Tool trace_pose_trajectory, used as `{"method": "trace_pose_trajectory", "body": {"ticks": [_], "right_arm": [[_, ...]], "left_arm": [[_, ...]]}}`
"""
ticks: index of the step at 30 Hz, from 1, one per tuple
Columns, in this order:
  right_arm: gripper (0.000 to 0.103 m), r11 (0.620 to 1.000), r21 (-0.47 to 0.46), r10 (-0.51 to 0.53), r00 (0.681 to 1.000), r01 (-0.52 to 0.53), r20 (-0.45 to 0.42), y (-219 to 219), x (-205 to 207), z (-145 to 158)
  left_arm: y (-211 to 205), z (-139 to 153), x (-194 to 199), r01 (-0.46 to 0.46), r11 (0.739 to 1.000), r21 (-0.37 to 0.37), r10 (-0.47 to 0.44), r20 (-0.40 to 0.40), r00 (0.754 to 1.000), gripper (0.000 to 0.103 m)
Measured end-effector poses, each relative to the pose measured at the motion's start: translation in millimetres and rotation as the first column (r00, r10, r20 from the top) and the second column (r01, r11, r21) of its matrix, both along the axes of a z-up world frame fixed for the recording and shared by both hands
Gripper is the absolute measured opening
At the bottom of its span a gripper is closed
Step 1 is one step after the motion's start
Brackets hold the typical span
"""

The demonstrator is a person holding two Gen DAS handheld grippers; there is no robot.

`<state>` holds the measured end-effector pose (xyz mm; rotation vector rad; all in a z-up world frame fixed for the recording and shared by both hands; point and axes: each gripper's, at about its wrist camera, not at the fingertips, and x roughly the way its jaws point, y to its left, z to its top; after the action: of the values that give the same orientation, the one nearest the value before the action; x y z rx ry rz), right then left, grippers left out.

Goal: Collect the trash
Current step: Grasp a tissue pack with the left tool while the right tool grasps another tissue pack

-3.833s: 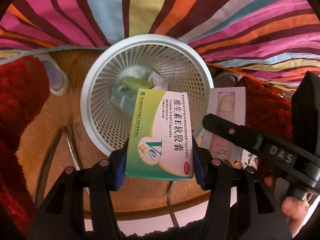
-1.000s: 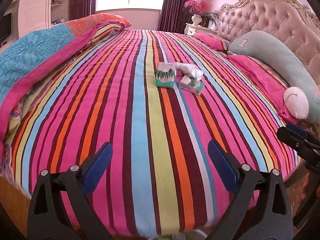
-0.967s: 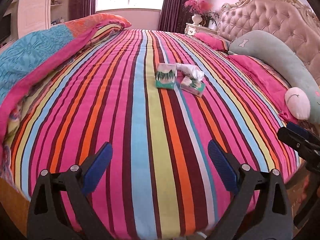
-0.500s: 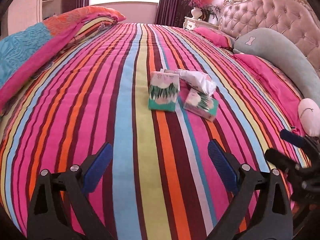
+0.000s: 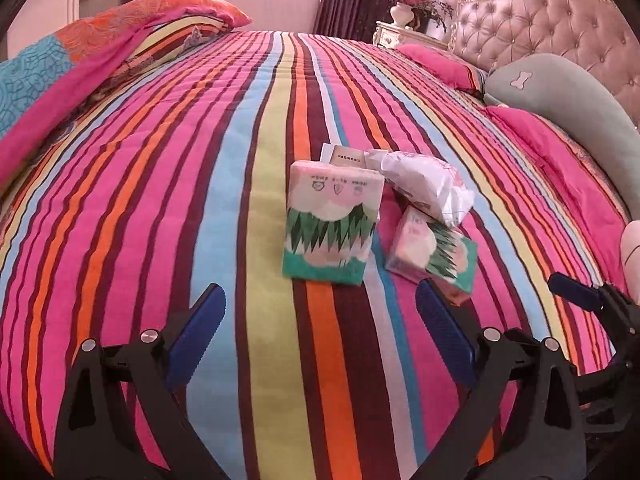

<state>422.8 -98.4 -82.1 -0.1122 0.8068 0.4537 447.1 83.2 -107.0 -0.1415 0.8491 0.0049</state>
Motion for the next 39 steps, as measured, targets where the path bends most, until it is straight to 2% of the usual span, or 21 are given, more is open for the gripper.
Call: {"method": "trace_pose_trajectory", "body": {"ticks": [7, 20, 21, 22, 23, 25, 26, 28, 32, 39], "right_arm": [[0.088, 0.999, -0.031, 0.018, 0.999, -0.019, -0.039, 12.1, 24.3, -14.7], [0.088, 0.991, -0.118, 0.054, 0.997, -0.060, -0.055, 43.7, 54.6, -31.7], [0.088, 0.990, -0.127, 0.058, 0.997, -0.064, -0.050, 46.7, 55.4, -31.9], [0.088, 0.989, -0.130, 0.061, 0.997, -0.067, -0.049, 49.5, 56.3, -31.8], [0.087, 0.989, -0.130, 0.061, 0.997, -0.067, -0.053, 51.4, 57.8, -31.7], [0.086, 0.990, -0.124, 0.051, 0.996, -0.060, -0.078, 54.0, 61.7, -33.0], [0.084, 0.992, -0.115, 0.045, 0.995, -0.055, -0.089, 53.4, 63.3, -32.9], [0.062, 0.994, -0.097, 0.033, 0.994, -0.043, -0.100, 52.1, 64.7, -30.6], [0.060, 0.997, -0.076, 0.015, 0.992, -0.024, -0.123, 47.8, 60.4, -26.9], [0.059, 0.995, -0.102, 0.010, 0.994, -0.021, -0.105, 36.8, 35.4, -18.9]], "left_arm": [[6.8, -8.5, 29.2, -0.018, 1.000, -0.018, 0.018, -0.023, 1.000, 0.093], [5.1, -27.4, 55.1, 0.009, 0.999, 0.050, -0.005, -0.072, 0.997, 0.092], [4.9, -27.7, 55.4, 0.005, 0.998, 0.056, -0.001, -0.067, 0.998, 0.088], [4.7, -27.9, 55.9, 0.007, 0.998, 0.059, -0.003, -0.066, 0.998, 0.077], [4.3, -28.1, 56.3, 0.009, 0.998, 0.061, -0.005, -0.067, 0.998, 0.073], [6.3, -26.7, 57.8, 0.007, 0.998, 0.070, -0.002, -0.066, 0.998, 0.053], [7.7, -25.4, 57.8, 0.006, 0.998, 0.068, -0.001, -0.064, 0.998, 0.049], [15.6, -23.2, 58.9, -0.002, 1.000, 0.019, 0.003, -0.066, 0.998, 0.049], [20.8, -18.3, 53.6, -0.015, 1.000, -0.005, 0.014, -0.053, 0.998, 0.049], [15.6, -5.1, 34.2, -0.012, 1.000, -0.008, 0.012, -0.038, 0.999, 0.049]]}}
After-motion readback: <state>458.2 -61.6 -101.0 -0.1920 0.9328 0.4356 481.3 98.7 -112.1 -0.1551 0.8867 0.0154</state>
